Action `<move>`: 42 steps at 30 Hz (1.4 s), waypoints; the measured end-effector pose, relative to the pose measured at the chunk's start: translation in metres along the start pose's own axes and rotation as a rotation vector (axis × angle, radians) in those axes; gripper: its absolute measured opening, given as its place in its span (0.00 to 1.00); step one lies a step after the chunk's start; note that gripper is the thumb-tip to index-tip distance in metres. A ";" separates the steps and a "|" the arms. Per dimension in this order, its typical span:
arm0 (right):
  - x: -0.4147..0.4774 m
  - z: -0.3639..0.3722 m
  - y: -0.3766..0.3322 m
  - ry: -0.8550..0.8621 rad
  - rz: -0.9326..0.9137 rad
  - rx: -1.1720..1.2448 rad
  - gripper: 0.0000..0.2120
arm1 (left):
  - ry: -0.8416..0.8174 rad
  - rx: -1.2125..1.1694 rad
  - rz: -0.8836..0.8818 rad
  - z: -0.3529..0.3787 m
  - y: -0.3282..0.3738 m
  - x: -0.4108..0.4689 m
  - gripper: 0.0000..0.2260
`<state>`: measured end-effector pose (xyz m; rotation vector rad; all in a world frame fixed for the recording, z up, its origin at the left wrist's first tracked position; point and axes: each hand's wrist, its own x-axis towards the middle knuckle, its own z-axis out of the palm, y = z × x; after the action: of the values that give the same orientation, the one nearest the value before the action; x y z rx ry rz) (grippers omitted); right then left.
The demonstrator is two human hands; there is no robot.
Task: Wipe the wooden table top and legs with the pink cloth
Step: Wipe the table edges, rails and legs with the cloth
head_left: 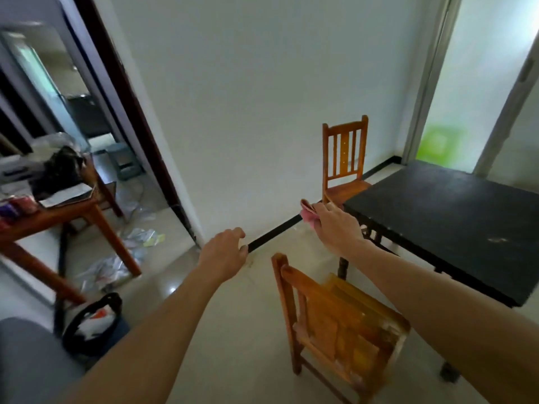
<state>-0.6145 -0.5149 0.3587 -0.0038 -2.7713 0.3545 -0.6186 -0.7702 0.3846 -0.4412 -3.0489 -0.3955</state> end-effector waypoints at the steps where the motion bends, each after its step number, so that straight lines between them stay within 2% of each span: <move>1: 0.010 0.007 -0.015 -0.002 -0.015 0.008 0.11 | -0.005 0.002 -0.019 -0.005 -0.019 0.005 0.15; 6: 0.062 0.036 -0.062 -0.011 -0.050 -0.029 0.11 | -0.012 -0.033 -0.074 -0.012 -0.084 0.045 0.15; 11: 0.125 0.076 -0.071 -0.074 -0.034 -0.005 0.13 | -0.034 -0.035 -0.056 0.000 -0.121 0.103 0.16; 18: 0.240 0.141 -0.069 -0.175 0.054 0.021 0.18 | -0.058 -0.001 -0.030 0.005 -0.166 0.232 0.16; 23: 0.316 0.170 -0.069 -0.176 0.102 0.009 0.26 | -0.062 -0.017 0.014 0.001 -0.189 0.325 0.16; 29: 0.385 0.218 -0.047 -0.121 0.112 -0.129 0.23 | -0.104 -0.035 0.128 0.024 -0.205 0.444 0.16; 37: 0.438 0.298 0.008 -0.086 0.384 -0.210 0.21 | -0.201 -0.051 0.391 0.074 -0.209 0.607 0.16; 42: 0.413 0.304 0.040 -0.085 0.661 -0.223 0.21 | -0.303 -0.069 0.598 0.105 -0.145 0.674 0.15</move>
<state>-1.1073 -0.5311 0.2124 -0.9897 -2.8033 0.1991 -1.3064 -0.6934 0.2960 -1.4787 -2.9587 -0.4250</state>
